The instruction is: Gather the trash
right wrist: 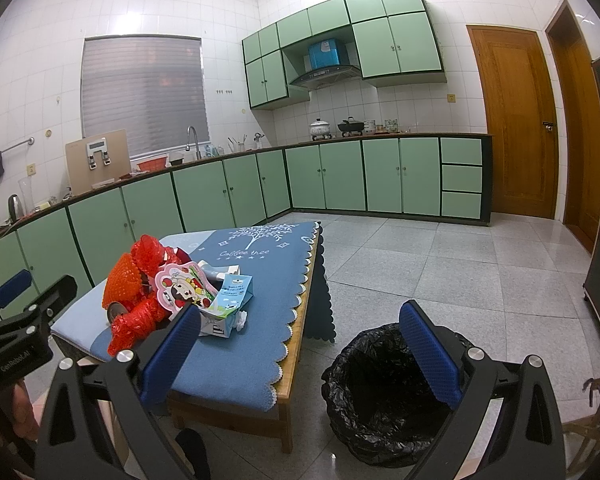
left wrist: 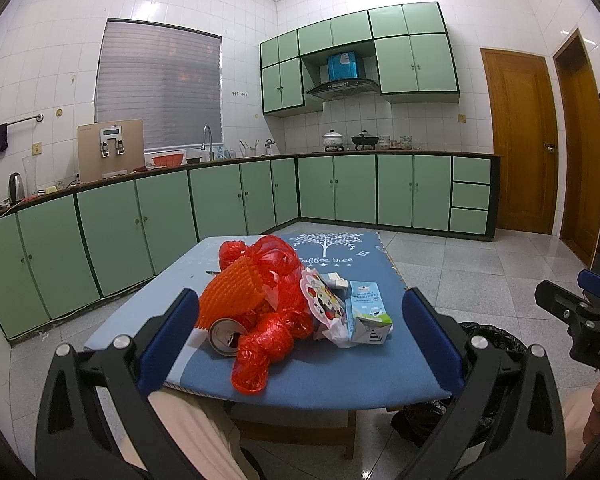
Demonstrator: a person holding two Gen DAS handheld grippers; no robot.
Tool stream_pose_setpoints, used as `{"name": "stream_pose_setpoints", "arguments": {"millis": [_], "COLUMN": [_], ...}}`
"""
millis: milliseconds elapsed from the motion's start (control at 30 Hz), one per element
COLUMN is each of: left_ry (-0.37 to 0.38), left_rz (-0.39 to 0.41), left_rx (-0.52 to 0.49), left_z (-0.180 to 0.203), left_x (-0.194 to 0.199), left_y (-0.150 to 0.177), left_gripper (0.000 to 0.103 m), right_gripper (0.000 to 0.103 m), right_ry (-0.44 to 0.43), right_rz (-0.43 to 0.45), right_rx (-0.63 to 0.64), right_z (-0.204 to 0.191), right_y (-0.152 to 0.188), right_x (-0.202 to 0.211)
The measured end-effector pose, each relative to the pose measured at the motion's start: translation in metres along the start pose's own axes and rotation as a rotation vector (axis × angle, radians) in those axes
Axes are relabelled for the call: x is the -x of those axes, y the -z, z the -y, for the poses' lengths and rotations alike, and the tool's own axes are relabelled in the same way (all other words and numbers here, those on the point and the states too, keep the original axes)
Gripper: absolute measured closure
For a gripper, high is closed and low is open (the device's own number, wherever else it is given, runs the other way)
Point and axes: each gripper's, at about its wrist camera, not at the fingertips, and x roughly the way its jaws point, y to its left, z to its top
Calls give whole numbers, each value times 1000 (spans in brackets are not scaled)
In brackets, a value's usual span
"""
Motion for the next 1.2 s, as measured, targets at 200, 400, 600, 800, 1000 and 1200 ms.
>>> {"name": "stream_pose_setpoints", "arguments": {"millis": [200, 400, 600, 800, 1000, 1200], "left_ry": [0, 0, 0, 0, 0, 0], "left_rz": [0, 0, -1, -1, -4, -7], "left_rx": [0, 0, 0, 0, 1, 2], "left_z": [0, 0, 0, 0, -3, -4], "left_x": [0, 0, 0, 0, 0, 0], "left_y": [0, 0, 0, 0, 0, 1], "left_gripper": [5, 5, 5, 5, 5, 5], "right_gripper": [6, 6, 6, 6, 6, 6], "right_ry": [0, -1, 0, -1, 0, 0], "right_rz": [0, 0, 0, 0, -1, -2], "right_rx": [0, -1, -1, 0, -1, -2], "right_z": [0, 0, 1, 0, 0, 0], "right_y": [0, 0, 0, 0, 0, 0], "right_x": [0, 0, 0, 0, -1, -2]}}
